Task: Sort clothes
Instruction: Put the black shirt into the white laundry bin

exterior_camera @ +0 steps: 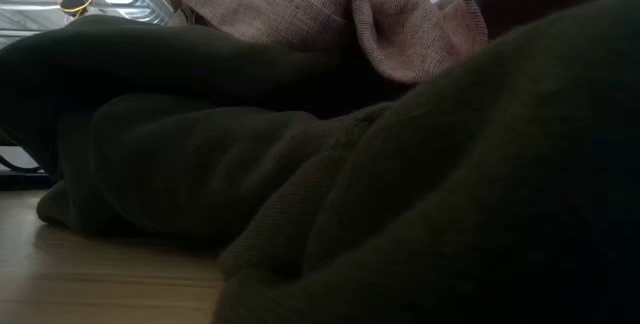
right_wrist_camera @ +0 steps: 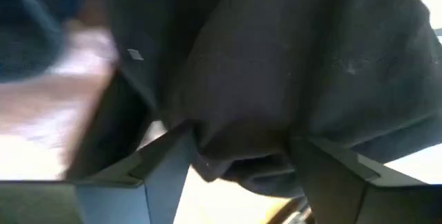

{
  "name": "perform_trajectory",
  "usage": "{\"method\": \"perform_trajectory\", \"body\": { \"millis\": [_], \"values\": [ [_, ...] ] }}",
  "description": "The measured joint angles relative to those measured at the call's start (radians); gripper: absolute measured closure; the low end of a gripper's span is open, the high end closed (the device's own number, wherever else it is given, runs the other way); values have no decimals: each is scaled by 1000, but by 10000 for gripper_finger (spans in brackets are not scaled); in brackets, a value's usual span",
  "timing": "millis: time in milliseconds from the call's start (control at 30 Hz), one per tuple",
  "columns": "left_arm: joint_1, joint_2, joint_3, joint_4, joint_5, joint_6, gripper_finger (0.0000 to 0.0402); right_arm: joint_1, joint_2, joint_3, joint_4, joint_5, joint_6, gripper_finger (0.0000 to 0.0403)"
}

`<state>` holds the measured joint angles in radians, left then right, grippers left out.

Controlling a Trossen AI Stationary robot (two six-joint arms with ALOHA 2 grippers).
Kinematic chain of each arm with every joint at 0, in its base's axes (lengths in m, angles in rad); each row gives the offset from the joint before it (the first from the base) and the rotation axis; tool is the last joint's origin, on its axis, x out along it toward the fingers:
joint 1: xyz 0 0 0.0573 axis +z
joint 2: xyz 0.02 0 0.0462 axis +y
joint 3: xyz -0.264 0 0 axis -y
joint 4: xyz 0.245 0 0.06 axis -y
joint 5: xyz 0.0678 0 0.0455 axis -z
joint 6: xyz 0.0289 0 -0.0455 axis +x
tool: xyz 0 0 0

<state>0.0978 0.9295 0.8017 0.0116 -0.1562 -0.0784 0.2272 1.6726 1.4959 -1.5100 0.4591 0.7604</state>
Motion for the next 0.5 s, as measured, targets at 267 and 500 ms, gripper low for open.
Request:
{"method": "perform_trajectory", "body": {
  "millis": [267,500],
  "values": [
    [0,1,0,4,0,27,245,-6,0,-151,145,70,-113,210],
    [0,1,0,-2,0,27,245,-4,1,-147,148,152,-119,386]
  ]
}}
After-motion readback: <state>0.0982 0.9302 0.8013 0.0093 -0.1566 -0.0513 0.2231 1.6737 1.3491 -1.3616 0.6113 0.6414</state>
